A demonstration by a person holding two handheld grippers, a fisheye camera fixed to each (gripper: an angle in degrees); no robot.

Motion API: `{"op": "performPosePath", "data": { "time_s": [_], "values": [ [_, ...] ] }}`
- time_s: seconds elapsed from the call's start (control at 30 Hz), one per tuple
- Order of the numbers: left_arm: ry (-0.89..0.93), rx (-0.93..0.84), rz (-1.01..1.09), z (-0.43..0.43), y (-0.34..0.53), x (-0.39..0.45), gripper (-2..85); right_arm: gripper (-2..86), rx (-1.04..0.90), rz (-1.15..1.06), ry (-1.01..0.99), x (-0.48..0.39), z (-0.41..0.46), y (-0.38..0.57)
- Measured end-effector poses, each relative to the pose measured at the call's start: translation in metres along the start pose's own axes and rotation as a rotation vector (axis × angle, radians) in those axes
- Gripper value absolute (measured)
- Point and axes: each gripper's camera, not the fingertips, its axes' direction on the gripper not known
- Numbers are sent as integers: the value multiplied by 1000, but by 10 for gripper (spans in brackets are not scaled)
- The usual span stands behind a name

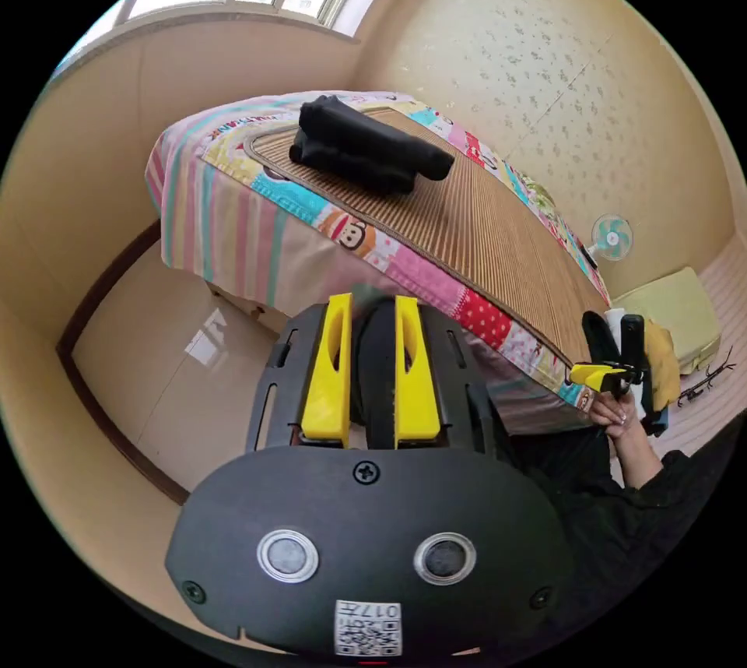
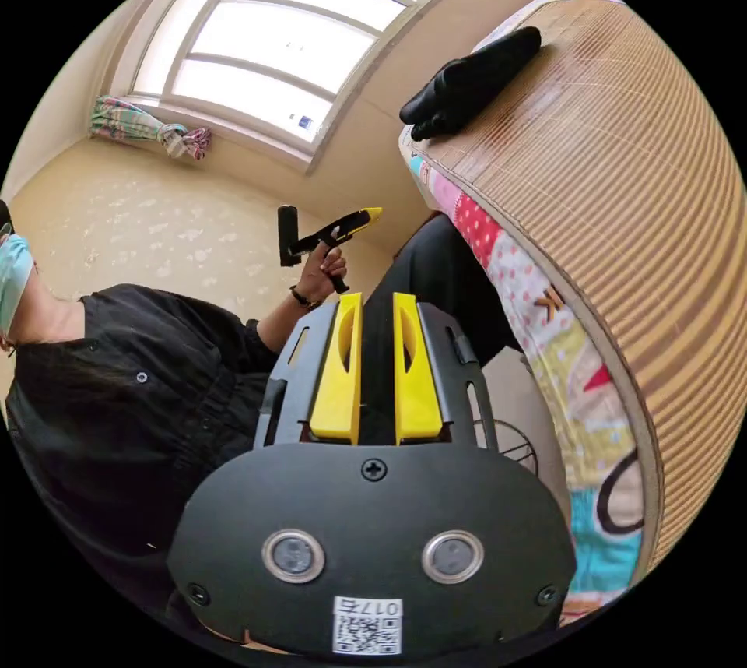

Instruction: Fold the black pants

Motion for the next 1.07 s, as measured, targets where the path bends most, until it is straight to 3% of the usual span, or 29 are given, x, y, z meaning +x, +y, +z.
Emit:
{"op": "performPosePath", "data": {
  "time_s": [0.1,0.17,0.33,0.4,0.57,0.67,0.73,0.8,0.9,0.93,1.03,1.07],
  "values": [
    [-94,120,162,-17,2,65,109,99,199,83,264,-46,-94,64],
    [-56,222,274,-27,-12,106,106,104,400,100,467,-90,-157,99],
    [301,303,506,-37,-59,201,90,121,992,223,1198,-211,-266,212],
    [441,292,547,-37,-68,241,89,132,1181,466,1419,-227,-291,261],
    [630,233,508,-25,-48,288,88,129,1062,793,1352,-192,-305,317],
    [675,134,480,-13,-31,295,88,114,1280,778,1540,-219,-281,361],
    [656,80,485,-6,-23,291,88,113,1396,962,1585,-223,-287,395],
    [613,13,491,3,-18,281,88,118,1504,1078,1261,-201,-311,452],
    [581,-46,445,15,-22,261,89,117,1610,948,698,-148,-324,503],
    [576,-53,429,17,-24,256,89,108,1627,937,666,-144,-323,505],
    [568,-45,325,20,-38,240,93,55,1695,880,843,-173,-328,488],
    [588,-26,291,18,-44,235,95,46,1663,886,1017,-195,-340,465]
  ]
}}
